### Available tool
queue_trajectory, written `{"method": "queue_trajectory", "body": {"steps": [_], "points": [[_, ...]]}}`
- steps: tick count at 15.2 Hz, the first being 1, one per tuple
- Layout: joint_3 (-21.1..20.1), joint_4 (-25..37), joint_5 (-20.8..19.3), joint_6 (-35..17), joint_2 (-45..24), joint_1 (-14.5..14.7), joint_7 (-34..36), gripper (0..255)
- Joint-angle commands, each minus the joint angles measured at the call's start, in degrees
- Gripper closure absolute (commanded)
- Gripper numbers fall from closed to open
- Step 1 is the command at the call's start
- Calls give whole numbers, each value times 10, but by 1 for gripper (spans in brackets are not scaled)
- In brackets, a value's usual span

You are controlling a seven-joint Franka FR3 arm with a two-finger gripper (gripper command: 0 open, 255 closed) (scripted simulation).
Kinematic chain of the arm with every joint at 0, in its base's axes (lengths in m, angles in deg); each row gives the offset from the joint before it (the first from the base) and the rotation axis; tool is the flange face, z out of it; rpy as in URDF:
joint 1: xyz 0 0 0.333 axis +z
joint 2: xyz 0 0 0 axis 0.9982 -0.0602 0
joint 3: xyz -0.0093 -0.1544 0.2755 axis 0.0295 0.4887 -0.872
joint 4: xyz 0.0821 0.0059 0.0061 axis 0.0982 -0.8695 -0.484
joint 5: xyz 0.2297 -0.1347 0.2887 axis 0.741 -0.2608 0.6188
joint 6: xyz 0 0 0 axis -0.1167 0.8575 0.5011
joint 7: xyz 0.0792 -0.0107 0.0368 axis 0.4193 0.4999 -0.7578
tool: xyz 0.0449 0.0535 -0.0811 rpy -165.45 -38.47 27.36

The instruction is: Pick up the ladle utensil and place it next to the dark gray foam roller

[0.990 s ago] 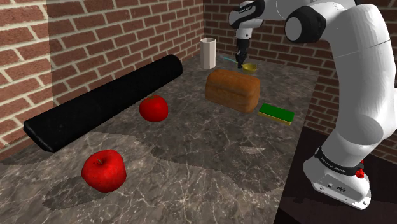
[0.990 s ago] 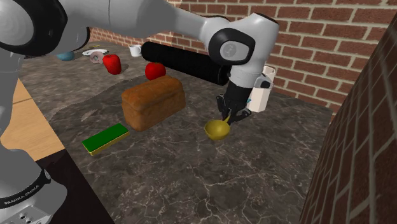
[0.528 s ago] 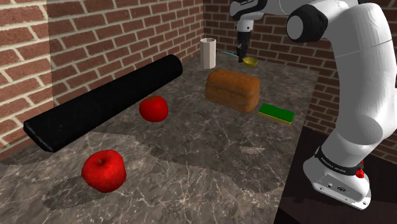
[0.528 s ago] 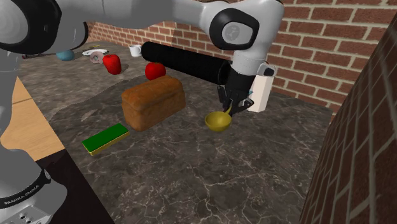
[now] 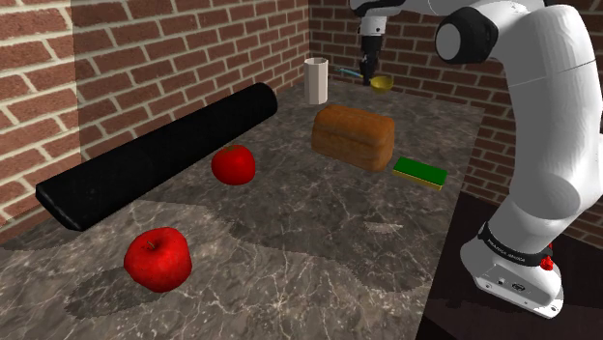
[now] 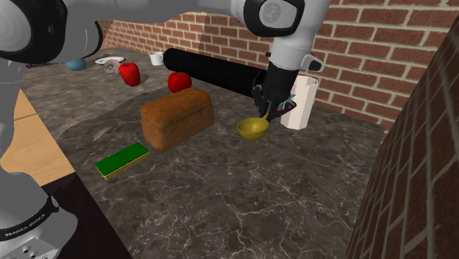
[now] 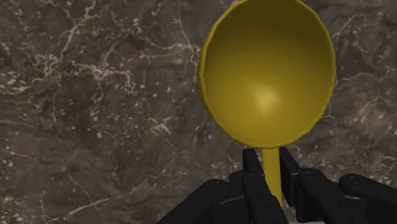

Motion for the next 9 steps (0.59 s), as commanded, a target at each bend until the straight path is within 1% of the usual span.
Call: {"method": "queue_trajectory", "body": {"steps": [1,9], "points": [[0,18,0,17,-2,-3,1,255],[-3,118,5,93,-23,-21,12,255]]}}
